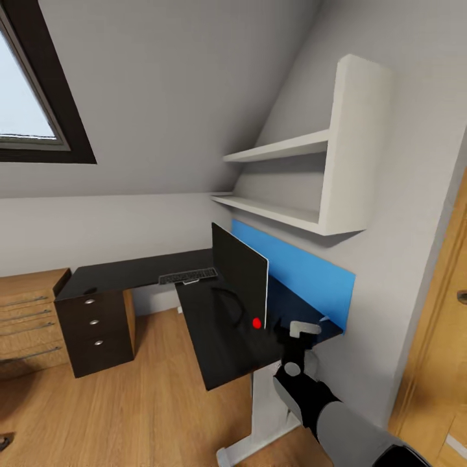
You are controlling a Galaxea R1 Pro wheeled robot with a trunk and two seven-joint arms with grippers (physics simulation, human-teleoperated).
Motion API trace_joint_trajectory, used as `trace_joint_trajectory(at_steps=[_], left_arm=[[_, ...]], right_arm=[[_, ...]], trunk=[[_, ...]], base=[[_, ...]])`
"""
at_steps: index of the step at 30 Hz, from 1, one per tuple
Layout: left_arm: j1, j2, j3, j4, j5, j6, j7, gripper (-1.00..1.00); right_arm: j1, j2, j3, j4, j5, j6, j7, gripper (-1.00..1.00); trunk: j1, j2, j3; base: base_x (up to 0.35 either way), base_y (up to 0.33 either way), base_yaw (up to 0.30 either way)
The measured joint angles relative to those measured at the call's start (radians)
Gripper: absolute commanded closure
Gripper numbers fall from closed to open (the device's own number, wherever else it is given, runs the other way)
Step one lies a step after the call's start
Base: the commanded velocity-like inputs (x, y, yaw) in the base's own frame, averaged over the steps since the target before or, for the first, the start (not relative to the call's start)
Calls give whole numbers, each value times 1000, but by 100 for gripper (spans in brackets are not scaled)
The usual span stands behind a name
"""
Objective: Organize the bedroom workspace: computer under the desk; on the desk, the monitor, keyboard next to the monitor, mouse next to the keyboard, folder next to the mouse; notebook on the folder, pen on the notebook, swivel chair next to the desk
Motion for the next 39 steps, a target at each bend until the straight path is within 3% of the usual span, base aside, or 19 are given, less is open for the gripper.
trace_joint_trajectory(at_steps=[3, 5, 8, 11, 19, 24, 39], left_arm=[[0, 0, -1, 0, -1, 0, -2, -100], [0, 0, -1, 0, -1, 0, -2, -100], [0, 0, 0, 0, 0, 0, -2, -100], [0, 0, 0, 0, -1, 0, -1, -100], [0, 0, 0, 0, 0, 4, 0, -100], [0, 0, 0, 0, -1, 7, 1, -100], [0, -3, -2, 1, -2, 6, -3, -100]], right_arm=[[0, 3, -4, 33, -10, -13, 204, -100], [0, 4, -5, 71, -34, -19, 268, -100], [0, 6, -4, 133, -71, -32, 313, -100], [-1, 6, -3, 181, -93, -49, 333, -100], [7, 6, -4, 282, -104, -63, 357, -100], [22, 2, -7, 296, -105, -65, 437, -100], [60, 6, -6, 305, -106, -80, 459, -100]], trunk=[[0, 0, 0], [0, 0, 0], [0, 0, 0], [0, 0, 0], [0, 0, 0], [0, 0, 0], [0, 0, 0]], base=[[-52, -39, 0], [-21, -16, 0], [-10, -8, 0], [-4, -3, 0], [0, 0, 0], [0, 0, 0], [0, 0, -33]])
